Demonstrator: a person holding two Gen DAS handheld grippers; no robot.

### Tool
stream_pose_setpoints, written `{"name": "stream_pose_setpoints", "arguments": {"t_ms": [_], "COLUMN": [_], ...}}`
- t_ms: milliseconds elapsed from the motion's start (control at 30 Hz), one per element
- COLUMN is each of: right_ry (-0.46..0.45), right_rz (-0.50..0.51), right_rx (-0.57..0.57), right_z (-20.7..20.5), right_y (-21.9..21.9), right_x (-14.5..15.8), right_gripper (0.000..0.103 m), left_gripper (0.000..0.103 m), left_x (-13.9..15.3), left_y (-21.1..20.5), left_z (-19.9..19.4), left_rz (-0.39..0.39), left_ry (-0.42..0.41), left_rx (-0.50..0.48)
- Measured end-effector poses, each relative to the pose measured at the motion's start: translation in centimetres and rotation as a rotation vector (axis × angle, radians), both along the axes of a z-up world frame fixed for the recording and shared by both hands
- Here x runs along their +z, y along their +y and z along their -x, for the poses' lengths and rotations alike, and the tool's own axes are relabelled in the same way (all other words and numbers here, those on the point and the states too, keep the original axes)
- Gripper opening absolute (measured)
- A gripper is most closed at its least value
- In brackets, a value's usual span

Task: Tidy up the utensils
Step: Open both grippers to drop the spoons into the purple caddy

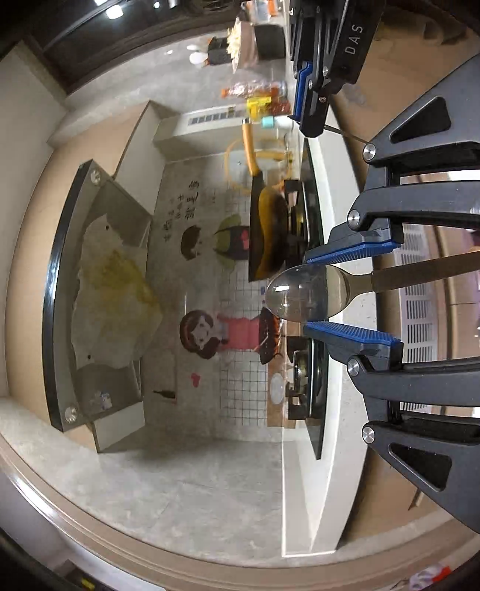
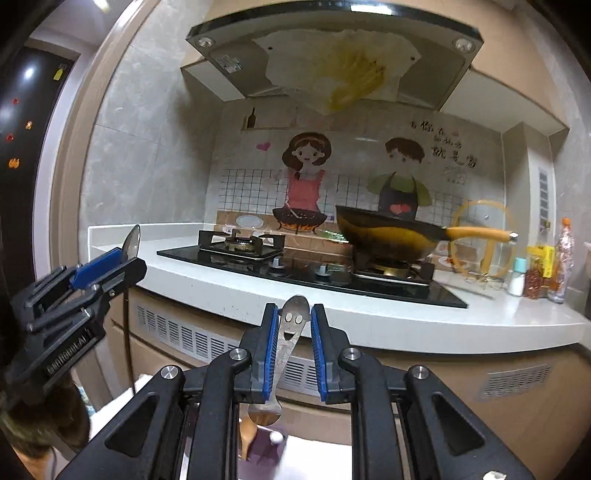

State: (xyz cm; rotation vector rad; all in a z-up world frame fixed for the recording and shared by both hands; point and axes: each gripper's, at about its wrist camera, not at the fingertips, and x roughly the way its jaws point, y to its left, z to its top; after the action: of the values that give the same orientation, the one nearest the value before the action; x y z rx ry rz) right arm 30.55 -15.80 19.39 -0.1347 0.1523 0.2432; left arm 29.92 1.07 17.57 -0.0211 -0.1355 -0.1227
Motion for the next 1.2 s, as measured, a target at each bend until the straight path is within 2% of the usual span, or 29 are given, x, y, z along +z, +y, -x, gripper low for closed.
{"name": "stream_pose_setpoints", "arguments": {"t_ms": [133, 233, 433, 667, 733, 767, 800, 867, 900, 933, 967, 1100, 1200], "right_ry": [0.076, 0.139, 0.266, 0.452, 0.502, 0.521, 0.532, 0.537, 0.53, 0.515, 0.502, 0.493, 0.524], "right_rz": [0.013, 0.045, 0.072, 0.082, 0.08, 0.085, 0.088, 0.08, 0.073, 0.069, 0.071, 0.094, 0.117], "right_rx": [0.014, 0.016, 0.023, 0.051, 0.067, 0.067, 0.067, 0.066, 0.058, 0.045, 0.034, 0.012, 0.008], "right_z": [-3.3, -5.5, -8.8, -11.9, -12.3, -12.4, -12.4, -12.1, -11.7, -11.2, -10.9, -8.3, -5.9], "right_y": [1.2, 2.2, 3.1, 3.7, 3.8, 3.9, 3.9, 3.5, 3.2, 2.8, 2.6, 1.1, 0.3], "right_x": [-2.9, -5.8, -11.3, -17.0, -18.3, -18.9, -19.2, -19.5, -19.5, -19.3, -19.2, -19.3, -20.6], "right_gripper": [0.017, 0.017, 0.017, 0.017, 0.018, 0.018, 0.02, 0.035, 0.04, 0.049, 0.054, 0.056, 0.061], "left_gripper": [0.033, 0.033, 0.033, 0.035, 0.042, 0.051, 0.054, 0.057, 0.062, 0.065, 0.067, 0.073, 0.078], "left_x": [-4.2, -7.4, -12.8, -17.5, -18.4, -18.8, -18.9, -18.6, -18.4, -18.3, -18.1, -17.5, -17.8], "left_y": [0.7, 0.1, 0.5, 0.8, 0.9, 1.2, 1.4, 1.8, 2.1, 2.5, 2.9, 4.1, 4.7], "left_z": [-3.4, -6.1, -10.0, -13.7, -13.8, -13.8, -13.5, -12.5, -11.7, -11.1, -10.3, -7.3, -4.7], "left_rz": [0.006, -0.012, 0.019, 0.073, 0.102, 0.119, 0.134, 0.143, 0.141, 0.149, 0.163, 0.152, 0.09], "left_ry": [0.031, 0.094, 0.25, 0.542, 0.603, 0.629, 0.64, 0.632, 0.626, 0.621, 0.617, 0.635, 0.674], "left_rx": [0.023, 0.033, 0.022, -0.038, -0.054, -0.066, -0.077, -0.087, -0.082, -0.085, -0.091, -0.106, -0.131]}}
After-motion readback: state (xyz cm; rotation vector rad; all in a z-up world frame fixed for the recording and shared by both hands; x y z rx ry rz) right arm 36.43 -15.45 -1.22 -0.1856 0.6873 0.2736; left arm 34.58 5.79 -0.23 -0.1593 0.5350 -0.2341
